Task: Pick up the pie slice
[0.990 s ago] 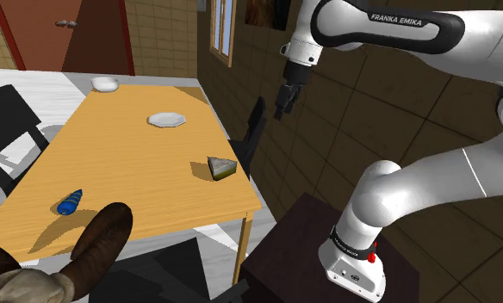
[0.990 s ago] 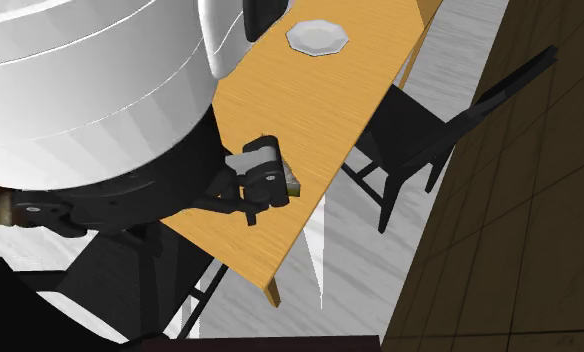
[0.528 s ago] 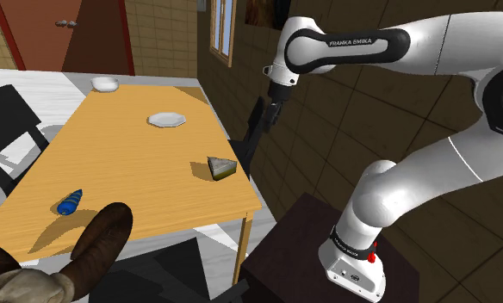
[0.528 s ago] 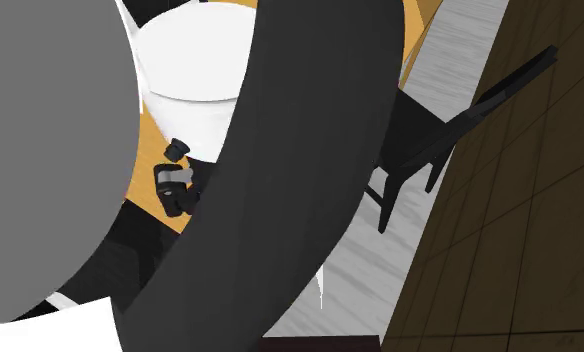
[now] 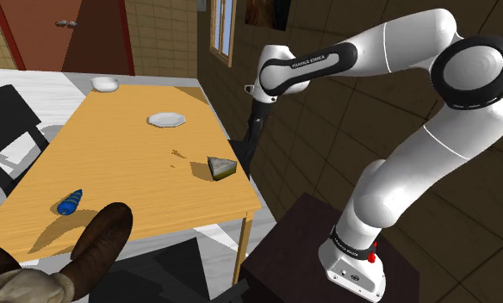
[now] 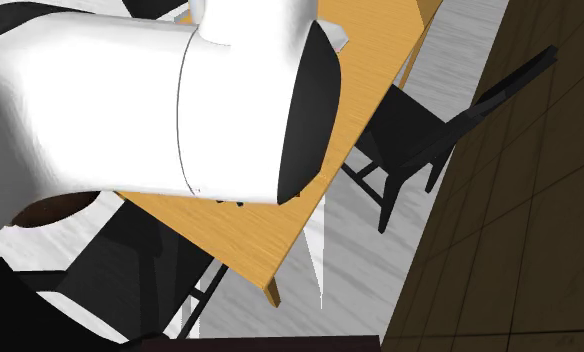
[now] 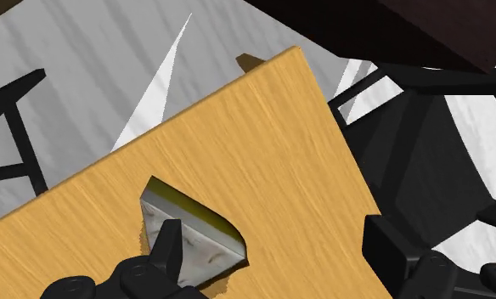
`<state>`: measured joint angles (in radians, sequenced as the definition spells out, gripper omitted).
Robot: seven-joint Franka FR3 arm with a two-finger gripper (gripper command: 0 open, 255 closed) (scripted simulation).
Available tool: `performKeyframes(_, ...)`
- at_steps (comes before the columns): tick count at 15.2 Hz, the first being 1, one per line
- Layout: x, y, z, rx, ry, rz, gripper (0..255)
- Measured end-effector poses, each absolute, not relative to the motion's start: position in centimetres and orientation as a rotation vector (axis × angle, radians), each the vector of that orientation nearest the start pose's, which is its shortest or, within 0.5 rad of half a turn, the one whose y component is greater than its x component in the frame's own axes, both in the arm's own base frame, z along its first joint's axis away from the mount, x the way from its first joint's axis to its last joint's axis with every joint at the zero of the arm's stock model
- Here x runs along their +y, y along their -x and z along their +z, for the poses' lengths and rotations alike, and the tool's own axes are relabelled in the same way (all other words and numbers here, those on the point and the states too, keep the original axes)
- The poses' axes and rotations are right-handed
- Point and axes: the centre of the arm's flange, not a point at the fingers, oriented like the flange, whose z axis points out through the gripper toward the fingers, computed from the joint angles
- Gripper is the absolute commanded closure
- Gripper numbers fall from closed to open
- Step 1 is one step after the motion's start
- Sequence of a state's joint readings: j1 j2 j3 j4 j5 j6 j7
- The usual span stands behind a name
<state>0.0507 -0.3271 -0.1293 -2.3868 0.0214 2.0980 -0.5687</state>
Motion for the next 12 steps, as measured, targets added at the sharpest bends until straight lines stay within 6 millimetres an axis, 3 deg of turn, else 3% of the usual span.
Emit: performKeyframes(12, -4.5, -54.9, 32.4, -1.122, 2.914, -0.046, 0)
